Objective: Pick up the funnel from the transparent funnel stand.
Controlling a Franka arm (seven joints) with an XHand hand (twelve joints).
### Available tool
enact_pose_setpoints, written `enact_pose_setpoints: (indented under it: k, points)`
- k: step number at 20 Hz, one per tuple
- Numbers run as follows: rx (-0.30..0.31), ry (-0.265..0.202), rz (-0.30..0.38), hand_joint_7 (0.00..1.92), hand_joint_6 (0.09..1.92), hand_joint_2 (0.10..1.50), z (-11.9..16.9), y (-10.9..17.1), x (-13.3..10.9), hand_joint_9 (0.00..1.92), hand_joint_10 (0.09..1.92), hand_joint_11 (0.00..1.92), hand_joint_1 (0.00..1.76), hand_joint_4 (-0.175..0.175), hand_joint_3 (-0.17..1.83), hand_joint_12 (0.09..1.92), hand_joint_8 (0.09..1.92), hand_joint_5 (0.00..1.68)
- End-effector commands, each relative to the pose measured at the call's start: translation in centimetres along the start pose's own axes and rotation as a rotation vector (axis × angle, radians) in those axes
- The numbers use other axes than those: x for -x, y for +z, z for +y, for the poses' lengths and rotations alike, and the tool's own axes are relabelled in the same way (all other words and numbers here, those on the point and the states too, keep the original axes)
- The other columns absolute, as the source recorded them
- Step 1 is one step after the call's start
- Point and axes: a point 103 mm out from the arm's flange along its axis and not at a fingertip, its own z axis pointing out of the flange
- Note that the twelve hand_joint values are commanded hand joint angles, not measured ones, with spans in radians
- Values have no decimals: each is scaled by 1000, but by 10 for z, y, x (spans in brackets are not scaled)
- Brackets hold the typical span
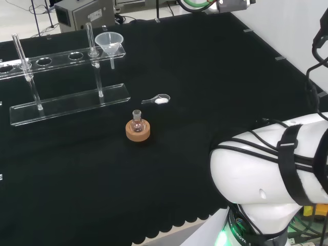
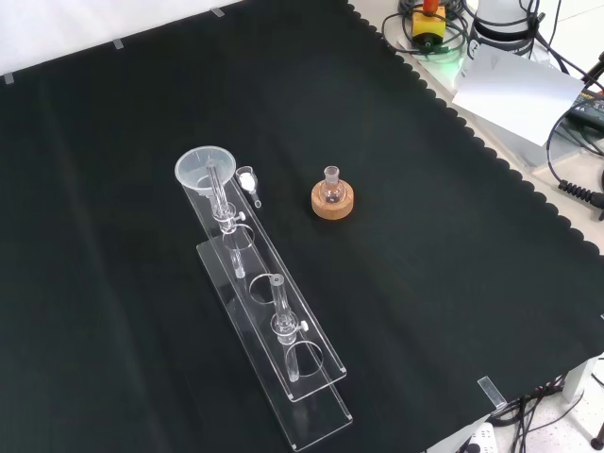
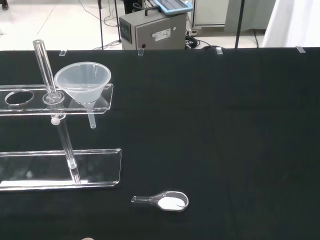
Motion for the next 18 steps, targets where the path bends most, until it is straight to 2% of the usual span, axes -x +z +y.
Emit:
enact_pose_setpoints:
  k: [1,3,9,18]
  points:
    - [9,2,-8,16,189,1112,1,0,0,161,603,59,0,37,570,1274,452,131]
    - [5,3,-1,10,93,1157,3,1,2,162,588,26,0,37,485,1330,453,169]
    - [2,11,-6,10,87,1177,10,4,6,164,581,14,0,37,448,1349,454,188]
    - [-32,40,-2,13,87,1179,41,26,13,168,581,10,0,36,441,1348,455,193]
